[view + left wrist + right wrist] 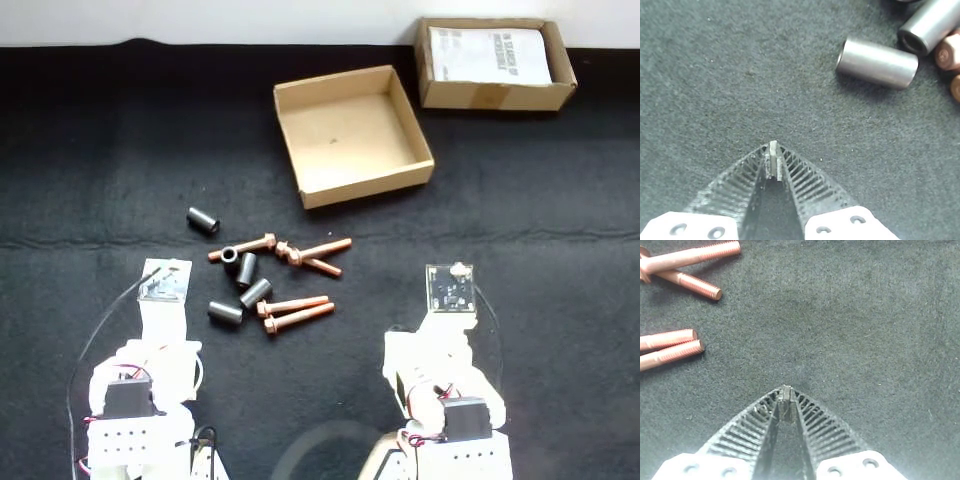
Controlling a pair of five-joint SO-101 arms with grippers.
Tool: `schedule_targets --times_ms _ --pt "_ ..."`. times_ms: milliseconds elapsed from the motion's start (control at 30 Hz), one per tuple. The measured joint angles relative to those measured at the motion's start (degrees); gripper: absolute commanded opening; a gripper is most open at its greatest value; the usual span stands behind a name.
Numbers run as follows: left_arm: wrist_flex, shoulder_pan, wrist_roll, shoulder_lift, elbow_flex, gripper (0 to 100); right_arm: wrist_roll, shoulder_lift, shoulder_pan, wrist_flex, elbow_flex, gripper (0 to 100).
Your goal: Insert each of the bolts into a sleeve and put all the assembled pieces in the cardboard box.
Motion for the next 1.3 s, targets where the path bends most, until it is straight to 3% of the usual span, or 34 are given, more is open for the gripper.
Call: schedule_targets --times_ms 900,1300 --pt "0.0 0.0 0.0 0.0 0.0 1 0.0 0.0 -2.4 -2.2 0.0 0.8" --pt "0.0 0.0 0.0 0.0 0.0 1 0.0 0.0 -3.1 -19.6 0.0 1.2"
